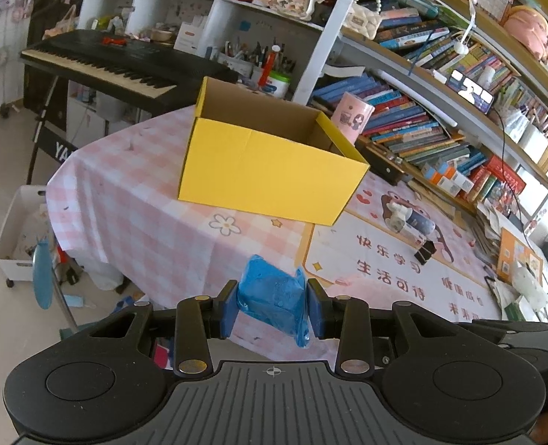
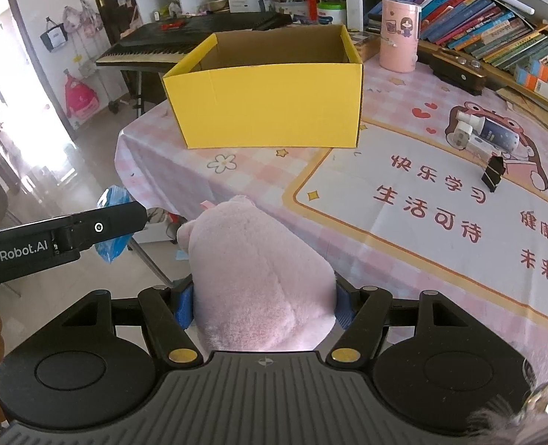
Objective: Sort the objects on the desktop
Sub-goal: 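Lift and carry the blue block and pink pig in both tools toward the yellow box, then lower the pig into the box and open the right tool while the left tool releases the block inside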
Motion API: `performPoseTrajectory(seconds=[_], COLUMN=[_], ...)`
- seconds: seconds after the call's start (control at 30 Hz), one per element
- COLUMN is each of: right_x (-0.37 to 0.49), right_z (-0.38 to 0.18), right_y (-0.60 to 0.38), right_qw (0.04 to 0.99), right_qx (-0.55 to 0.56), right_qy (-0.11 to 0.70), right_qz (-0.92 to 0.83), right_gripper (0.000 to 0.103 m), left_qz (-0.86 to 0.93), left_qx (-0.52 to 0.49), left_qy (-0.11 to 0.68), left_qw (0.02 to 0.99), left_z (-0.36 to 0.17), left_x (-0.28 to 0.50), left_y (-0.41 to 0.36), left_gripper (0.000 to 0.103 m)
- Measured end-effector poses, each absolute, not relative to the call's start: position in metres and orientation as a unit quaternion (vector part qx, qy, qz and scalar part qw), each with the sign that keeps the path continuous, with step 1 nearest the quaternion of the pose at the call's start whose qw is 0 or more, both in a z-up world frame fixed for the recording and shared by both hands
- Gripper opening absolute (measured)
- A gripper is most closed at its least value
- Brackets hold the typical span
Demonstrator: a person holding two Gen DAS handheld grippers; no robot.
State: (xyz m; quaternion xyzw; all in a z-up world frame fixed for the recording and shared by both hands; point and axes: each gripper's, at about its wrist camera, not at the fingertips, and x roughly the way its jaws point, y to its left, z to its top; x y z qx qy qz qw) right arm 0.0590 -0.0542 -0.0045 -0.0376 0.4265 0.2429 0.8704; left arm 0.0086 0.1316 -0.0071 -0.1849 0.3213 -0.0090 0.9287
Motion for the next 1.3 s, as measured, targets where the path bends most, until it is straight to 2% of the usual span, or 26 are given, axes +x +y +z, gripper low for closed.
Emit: performPoseTrajectory(seconds=[0.53,0.9,1.3], right_x=[0.118,0.195,0.287], right_z=[0.004,0.056,0.092], right_y=[-0.046,-0.05,-0.018], right_qw=[0.864,0.88,0.896], right_qx=[-0.045,-0.03,-0.052], right_qy=[0.415,0.341,0.259], right_qz=[0.281,0.329,0.357], right_gripper=[0.066,0.066,0.067], left_qz=[0.022,0.069,0.124], left_qx=[-0.175,-0.192,-0.107], left_qy=[0.301,0.239,0.214], left_qw=[0.937,0.949,0.963], left_z=[0.003,0.035,0.053], left_x=[0.052,0.109,0.183], left_y=[0.133,0.148,0.143], left_gripper=[0.036,0.036,0.036])
